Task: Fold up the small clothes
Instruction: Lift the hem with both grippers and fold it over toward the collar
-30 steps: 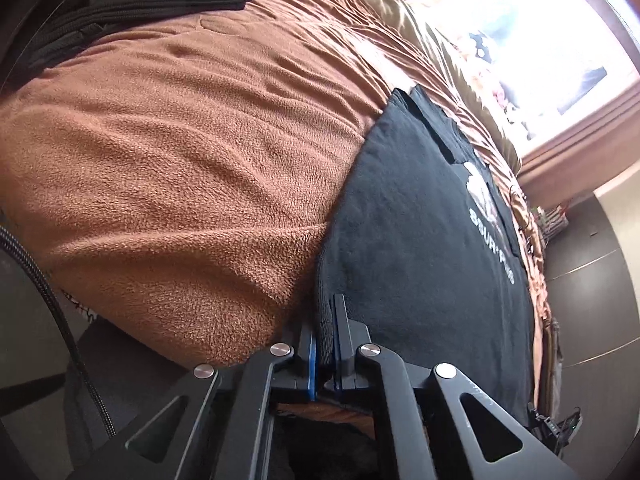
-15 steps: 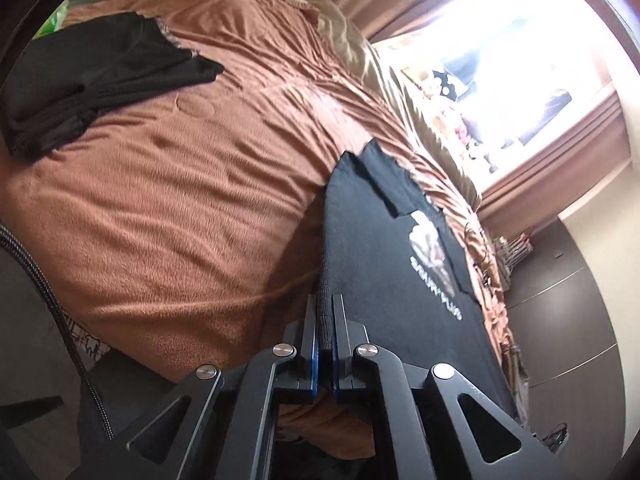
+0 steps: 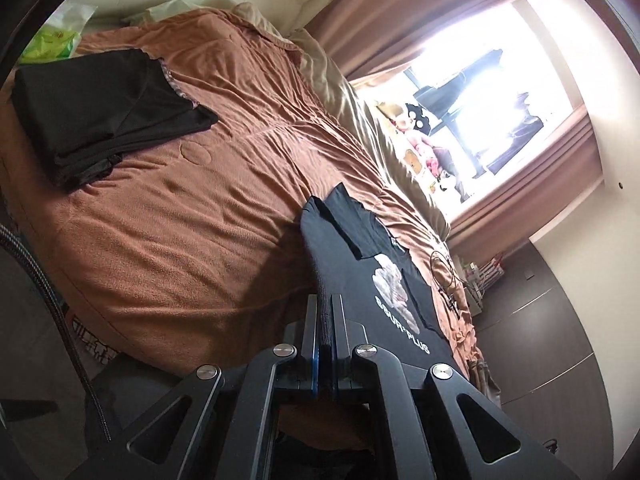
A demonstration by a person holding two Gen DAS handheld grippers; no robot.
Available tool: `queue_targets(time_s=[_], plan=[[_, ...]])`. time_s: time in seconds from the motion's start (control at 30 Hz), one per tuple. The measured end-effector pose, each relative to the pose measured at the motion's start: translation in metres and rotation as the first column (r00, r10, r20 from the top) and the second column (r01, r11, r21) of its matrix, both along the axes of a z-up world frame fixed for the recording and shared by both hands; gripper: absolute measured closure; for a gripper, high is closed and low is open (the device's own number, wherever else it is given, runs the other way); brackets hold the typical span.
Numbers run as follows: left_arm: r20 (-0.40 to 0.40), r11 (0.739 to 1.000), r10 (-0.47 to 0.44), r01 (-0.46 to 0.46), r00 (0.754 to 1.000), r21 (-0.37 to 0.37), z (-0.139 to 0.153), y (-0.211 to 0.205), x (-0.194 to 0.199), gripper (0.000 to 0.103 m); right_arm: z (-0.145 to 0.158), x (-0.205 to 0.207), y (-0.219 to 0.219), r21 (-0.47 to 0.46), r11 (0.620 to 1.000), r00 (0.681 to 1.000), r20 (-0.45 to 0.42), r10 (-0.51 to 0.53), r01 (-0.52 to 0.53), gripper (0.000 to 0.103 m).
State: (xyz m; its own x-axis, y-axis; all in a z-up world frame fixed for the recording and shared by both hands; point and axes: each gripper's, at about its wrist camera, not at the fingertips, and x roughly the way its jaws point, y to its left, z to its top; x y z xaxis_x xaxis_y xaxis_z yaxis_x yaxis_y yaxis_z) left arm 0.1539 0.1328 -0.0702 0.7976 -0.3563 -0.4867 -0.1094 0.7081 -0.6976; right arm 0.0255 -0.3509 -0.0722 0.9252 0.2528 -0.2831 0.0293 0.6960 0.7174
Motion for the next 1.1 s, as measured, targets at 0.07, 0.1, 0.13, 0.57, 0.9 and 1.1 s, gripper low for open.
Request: queue_targets(time_s=[0.07,0.1,0.13,0.57,0.9,1.1], plan=[[0.016,1.0,-0.003,0.003,1.0,0.005,0.005,0.0,-0.013,0.1,0.001,-0.01,0.001,-0.005,1.0,1.0,0.009,0.004,-0.004,0.103],[0.024,1.0,-0.005,0.005,1.0,0.006,0.008,0.0,-0.018,0.1,0.001,-0.011,0.001,-0.006,1.0,1.0,0.01,0.006,-0.006,0.103],[0.031,1.0,-0.006,0.005,1.0,0.008,0.011,0.001,-0.024,0.1,0.002,-0.015,0.001,-0.012,1.0,1.0,0.013,0.008,-0.008,0.103],[0.129,1.0,0.004,-0.004,0.992,0.0,0.042,0.024,-0.078,0.101,0.017,-0.052,0.007,-0.047,0.999,0.996,0.082,0.026,-0.022,0.103],[0.219,1.0,0.002,0.001,0.976,-0.011,0.083,0.029,-0.103,0.101,0.036,-0.064,0.007,-0.078,0.997,0.985,0.167,0.034,-0.021,0.103],[0.253,1.0,0.005,-0.005,0.967,-0.002,0.096,0.028,-0.094,0.101,0.026,-0.047,-0.004,-0.078,0.997,0.987,0.16,0.02,-0.007,0.103]])
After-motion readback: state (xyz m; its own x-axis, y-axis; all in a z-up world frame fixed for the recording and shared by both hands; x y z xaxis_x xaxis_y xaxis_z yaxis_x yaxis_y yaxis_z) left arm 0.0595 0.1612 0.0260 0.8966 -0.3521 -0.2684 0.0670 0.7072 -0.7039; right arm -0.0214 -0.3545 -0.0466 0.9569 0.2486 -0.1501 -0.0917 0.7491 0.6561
